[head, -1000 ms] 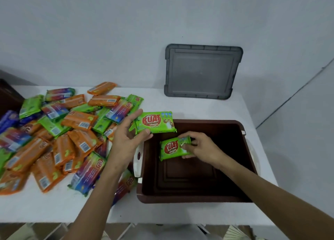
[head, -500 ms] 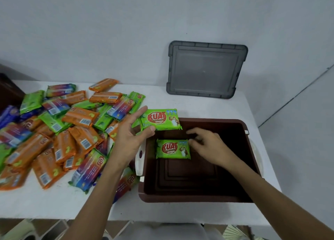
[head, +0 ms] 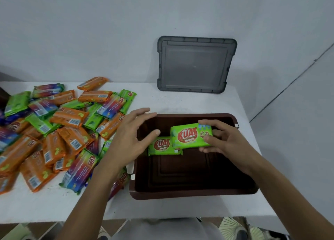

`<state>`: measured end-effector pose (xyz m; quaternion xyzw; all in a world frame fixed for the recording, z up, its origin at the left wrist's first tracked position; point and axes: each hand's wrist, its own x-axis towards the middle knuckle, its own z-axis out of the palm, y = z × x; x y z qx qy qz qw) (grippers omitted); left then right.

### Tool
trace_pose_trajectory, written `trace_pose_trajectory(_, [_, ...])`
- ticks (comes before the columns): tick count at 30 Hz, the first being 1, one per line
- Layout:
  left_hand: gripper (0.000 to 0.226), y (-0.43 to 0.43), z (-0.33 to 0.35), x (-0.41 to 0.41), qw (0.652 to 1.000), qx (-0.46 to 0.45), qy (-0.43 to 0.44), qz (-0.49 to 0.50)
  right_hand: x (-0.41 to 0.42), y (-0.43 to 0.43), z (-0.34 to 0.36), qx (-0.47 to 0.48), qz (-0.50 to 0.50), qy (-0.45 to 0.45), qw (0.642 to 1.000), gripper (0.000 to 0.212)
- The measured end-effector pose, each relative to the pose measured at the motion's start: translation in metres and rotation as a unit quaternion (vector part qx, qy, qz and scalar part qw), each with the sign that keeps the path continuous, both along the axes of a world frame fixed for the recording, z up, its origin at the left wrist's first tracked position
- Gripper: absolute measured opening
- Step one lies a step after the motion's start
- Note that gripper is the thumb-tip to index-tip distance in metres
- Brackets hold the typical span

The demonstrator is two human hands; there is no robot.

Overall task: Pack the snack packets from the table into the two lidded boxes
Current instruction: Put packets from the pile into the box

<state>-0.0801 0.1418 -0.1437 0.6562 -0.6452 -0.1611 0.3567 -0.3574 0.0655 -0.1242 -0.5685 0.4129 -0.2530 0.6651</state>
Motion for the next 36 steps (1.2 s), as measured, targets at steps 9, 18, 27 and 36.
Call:
trace_pose_trajectory(9, [0.031,0.003,-0.025,0.006,0.998,0.009,-0.052,0.045,0.008,-0.015,-0.052,-0.101,-0.021,0.291,0.951,0.034])
trace_pose_trajectory(18, [0.029,0.005,-0.025,0.003,0.998,-0.003,-0.03,0.055,0.015,-0.009,-0.054,-0.247,0.082,0.475,0.84,0.038])
trace_pose_trajectory(27, [0.04,0.021,-0.031,0.028,0.998,0.015,0.041,0.042,0.063,0.001,-0.011,-0.412,0.036,0.386,0.824,0.026])
trace_pose_trajectory(36, [0.038,0.046,-0.03,0.153,0.971,0.111,-0.099,0.186,0.219,-0.021,0.005,-0.469,0.148,0.285,0.823,0.041])
